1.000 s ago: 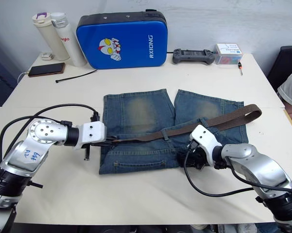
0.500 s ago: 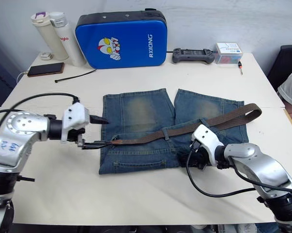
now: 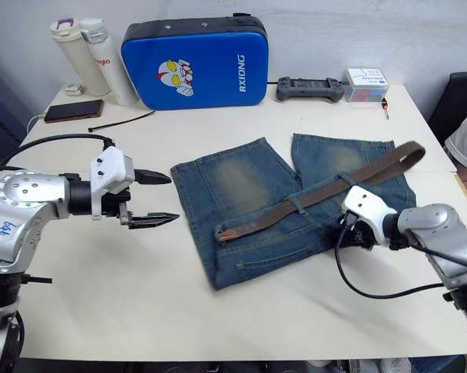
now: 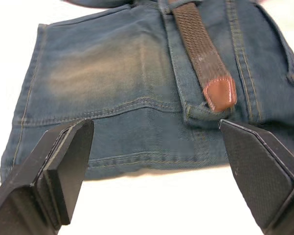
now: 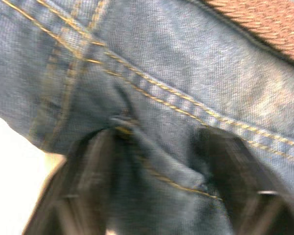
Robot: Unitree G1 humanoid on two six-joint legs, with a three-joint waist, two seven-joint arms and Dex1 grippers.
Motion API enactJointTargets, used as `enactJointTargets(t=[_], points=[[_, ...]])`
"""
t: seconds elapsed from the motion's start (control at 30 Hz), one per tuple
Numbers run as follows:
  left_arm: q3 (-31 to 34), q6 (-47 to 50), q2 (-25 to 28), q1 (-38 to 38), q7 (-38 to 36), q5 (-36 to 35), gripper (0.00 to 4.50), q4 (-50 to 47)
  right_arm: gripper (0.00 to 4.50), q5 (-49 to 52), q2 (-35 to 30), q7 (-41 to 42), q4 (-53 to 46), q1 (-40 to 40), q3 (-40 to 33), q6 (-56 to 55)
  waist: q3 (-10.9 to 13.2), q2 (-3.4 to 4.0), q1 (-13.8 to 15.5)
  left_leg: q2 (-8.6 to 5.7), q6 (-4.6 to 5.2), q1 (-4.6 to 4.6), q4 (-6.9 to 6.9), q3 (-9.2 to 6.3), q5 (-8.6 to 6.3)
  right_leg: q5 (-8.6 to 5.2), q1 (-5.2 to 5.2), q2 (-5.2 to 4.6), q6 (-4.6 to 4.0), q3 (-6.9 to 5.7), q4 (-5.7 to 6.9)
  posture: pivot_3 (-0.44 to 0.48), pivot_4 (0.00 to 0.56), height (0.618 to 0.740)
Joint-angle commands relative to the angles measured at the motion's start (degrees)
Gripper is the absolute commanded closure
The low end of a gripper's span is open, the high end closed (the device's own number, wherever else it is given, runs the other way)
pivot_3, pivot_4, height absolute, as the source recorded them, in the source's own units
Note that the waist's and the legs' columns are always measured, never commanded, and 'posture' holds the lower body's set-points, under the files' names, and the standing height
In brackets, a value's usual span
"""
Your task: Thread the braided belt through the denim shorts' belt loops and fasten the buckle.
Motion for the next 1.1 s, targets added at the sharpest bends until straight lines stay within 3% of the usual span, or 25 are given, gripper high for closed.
enactJointTargets(t=[0.03,0.1,0.27,0.37,0.4,0.43,0.6,0.8,0.9,1.0,1.1], points=[[0.06,0.79,-0.98,-0.36,1.87,-1.04,0.00,-3.20,3.57,-8.23,-0.15,-1.66,12.52,-2.61,0.96,-5.90,0.00,0.00,0.04,0.00,0.00,0.00,0.02,0.01,0.00,0.01,0.00,0.00,0.01,0.00,0.00,0.000,0.150,0.740],[-0.25,1.13,-1.56,-0.27,2.49,-1.04,0.00,-3.67,4.45,-9.67,0.54,-1.46,16.32,-4.42,0.80,-8.52,0.00,0.00,0.03,-0.01,0.00,0.00,0.04,0.01,0.00,0.01,0.00,0.00,0.01,0.00,-0.01,0.000,0.150,0.740],[-0.73,2.15,-2.64,0.29,3.32,-2.02,0.00,-4.95,4.45,-8.82,1.50,0.87,16.25,-5.92,-1.89,-9.36,0.00,0.00,0.00,0.00,-0.05,-0.01,0.03,0.02,0.02,0.01,-0.02,0.01,0.01,0.00,-0.01,0.000,0.150,0.740],[-1.22,2.44,-3.06,0.36,3.73,-2.33,0.00,-5.28,3.35,-5.27,1.70,2.99,10.61,-4.88,-5.10,-5.78,0.05,0.08,0.02,0.00,-0.06,-0.05,0.03,0.02,0.03,0.01,-0.06,0.01,0.01,0.00,0.01,0.000,0.150,0.740],[-1.32,2.43,-3.10,0.35,3.78,-2.38,0.00,-5.29,2.66,-4.59,1.44,3.53,8.74,-4.40,-6.02,-4.70,0.05,0.09,0.01,0.00,-0.08,-0.06,0.02,0.02,0.04,0.01,-0.08,0.02,0.01,0.00,0.03,0.000,0.150,0.740],[-1.45,2.37,-3.17,0.21,3.77,-2.37,0.00,-5.08,2.50,-4.17,1.20,3.97,7.37,-4.21,-6.81,-3.87,0.06,0.10,-0.01,0.00,-0.08,-0.07,0.01,0.02,0.04,0.01,-0.11,0.02,0.01,0.00,0.04,0.000,0.150,0.740],[-2.19,1.79,-3.24,-0.30,3.17,-2.31,0.00,-4.24,0.18,-2.73,-0.38,4.29,0.55,-3.84,-11.48,0.16,0.15,0.25,-0.33,0.00,-0.16,-0.10,-0.07,0.07,0.09,0.01,-0.23,0.06,0.01,0.07,0.13,0.000,0.150,0.740],[-3.03,1.42,-3.65,-0.79,2.74,-2.32,0.00,-3.70,0.08,10.07,1.76,4.30,-10.49,-6.26,-20.08,19.17,0.17,0.29,-0.55,0.01,-0.18,-0.11,-0.09,0.10,0.10,0.00,-0.26,0.06,0.00,0.12,0.17,0.000,0.150,0.740],[-3.89,0.72,-3.82,-0.52,2.65,-1.83,0.00,-3.94,0.08,25.73,7.51,1.14,-19.03,-6.84,-26.75,42.36,0.17,0.29,-0.61,0.06,-0.19,-0.10,-0.10,0.09,0.10,0.00,-0.26,0.08,0.00,0.12,0.21,0.000,0.150,0.740],[-4.69,-0.22,-3.75,-0.11,2.58,-1.01,0.00,-3.94,0.08,30.38,18.08,-7.26,-21.31,-8.82,-35.11,61.04,0.14,0.23,-0.17,0.07,-0.18,-0.12,-0.09,0.03,0.10,0.00,-0.22,0.08,0.00,0.06,0.25,0.000,0.150,0.740],[-4.70,-0.34,-4.11,-0.33,2.92,-1.14,0.00,-4.01,0.08,36.02,27.00,-16.15,-20.47,-7.16,-40.49,66.74,0.14,0.24,-0.05,0.06,-0.14,-0.16,-0.06,0.08,0.08,0.01,-0.23,0.05,0.00,0.11,0.30,0.000,0.150,0.740]])
